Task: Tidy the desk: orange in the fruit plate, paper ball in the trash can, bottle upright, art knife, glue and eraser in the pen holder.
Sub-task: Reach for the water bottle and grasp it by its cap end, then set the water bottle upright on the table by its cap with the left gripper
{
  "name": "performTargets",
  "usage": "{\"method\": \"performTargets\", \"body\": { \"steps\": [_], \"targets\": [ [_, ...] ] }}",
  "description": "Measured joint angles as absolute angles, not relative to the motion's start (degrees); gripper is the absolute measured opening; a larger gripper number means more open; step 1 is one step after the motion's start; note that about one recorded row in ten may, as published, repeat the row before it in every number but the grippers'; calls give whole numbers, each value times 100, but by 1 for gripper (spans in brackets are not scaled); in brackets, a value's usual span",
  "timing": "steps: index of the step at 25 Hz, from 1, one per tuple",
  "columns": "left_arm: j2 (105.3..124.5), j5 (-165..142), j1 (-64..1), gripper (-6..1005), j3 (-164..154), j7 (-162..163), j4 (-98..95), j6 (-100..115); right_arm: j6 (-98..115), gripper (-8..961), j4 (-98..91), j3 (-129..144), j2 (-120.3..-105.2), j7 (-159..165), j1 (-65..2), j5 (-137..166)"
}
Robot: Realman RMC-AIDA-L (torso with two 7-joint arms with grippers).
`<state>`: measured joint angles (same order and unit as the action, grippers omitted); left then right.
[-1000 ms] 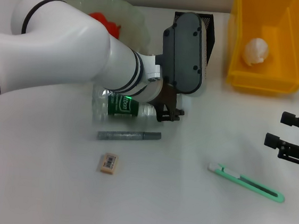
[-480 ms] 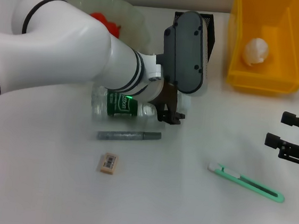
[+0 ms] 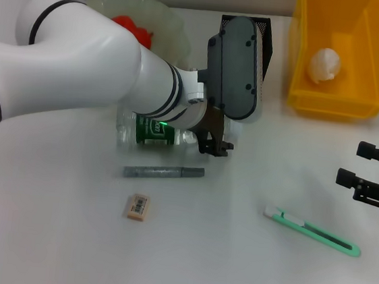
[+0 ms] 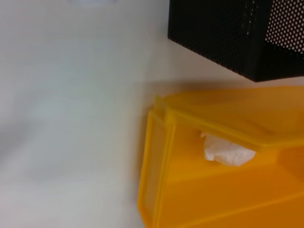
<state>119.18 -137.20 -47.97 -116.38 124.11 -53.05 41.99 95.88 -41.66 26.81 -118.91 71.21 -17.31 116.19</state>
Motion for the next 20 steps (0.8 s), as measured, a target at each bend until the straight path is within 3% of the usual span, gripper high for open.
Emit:
{"method": "performTargets", "body": {
  "steps": [20],
  "targets": [
    [11910,-13849,-4514,448,-11529,12496,-5884,4176,9589,779,-4166,2681,-11891,7181,-1734,11619]
  ]
}}
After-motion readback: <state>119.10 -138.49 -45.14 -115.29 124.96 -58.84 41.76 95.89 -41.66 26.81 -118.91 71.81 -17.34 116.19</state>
